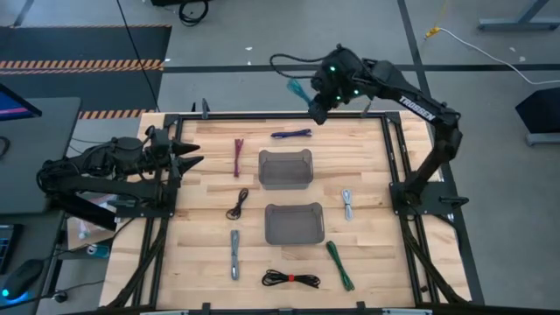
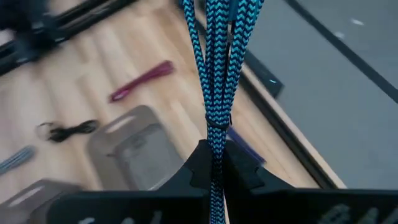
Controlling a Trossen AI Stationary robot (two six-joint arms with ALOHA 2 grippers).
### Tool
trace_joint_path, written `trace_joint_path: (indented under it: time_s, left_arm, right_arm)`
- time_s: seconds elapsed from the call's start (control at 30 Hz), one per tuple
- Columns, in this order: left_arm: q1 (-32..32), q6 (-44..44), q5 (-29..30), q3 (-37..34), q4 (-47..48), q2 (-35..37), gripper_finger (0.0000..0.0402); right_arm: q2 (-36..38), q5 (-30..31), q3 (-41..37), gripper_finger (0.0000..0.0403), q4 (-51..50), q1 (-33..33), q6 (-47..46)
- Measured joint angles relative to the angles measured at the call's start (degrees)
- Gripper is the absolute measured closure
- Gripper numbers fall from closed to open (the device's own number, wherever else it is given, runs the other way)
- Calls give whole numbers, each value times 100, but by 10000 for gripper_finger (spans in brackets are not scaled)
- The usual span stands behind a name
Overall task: Pick and place USB-C Cables
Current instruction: Put the blue charger cable into the top black transparent bin
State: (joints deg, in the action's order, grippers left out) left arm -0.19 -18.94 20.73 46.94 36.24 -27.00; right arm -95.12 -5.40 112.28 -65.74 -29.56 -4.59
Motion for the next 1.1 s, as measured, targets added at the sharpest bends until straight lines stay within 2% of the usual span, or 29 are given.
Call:
trace_joint_path:
  time_s: [0.2,0.37,0.6,0.9,1.1]
  left_arm:
    - [0,0,-2,0,-1,0,198]
    - [0,1,-2,0,-1,0,198]
    - [0,4,-64,0,0,0,198]
    - [-2,7,-114,0,1,0,198]
    - [-2,7,-114,0,3,0,198]
  right_arm:
    - [-714,-701,986,384,-982,447,474]
    - [-1176,-1013,1057,384,-1555,805,690]
    - [-1831,-1507,1057,384,-1652,1206,1041]
    - [-2511,-1453,1057,384,-2076,1383,1591]
    - [-2866,-1459,1057,384,-1934,1381,1847]
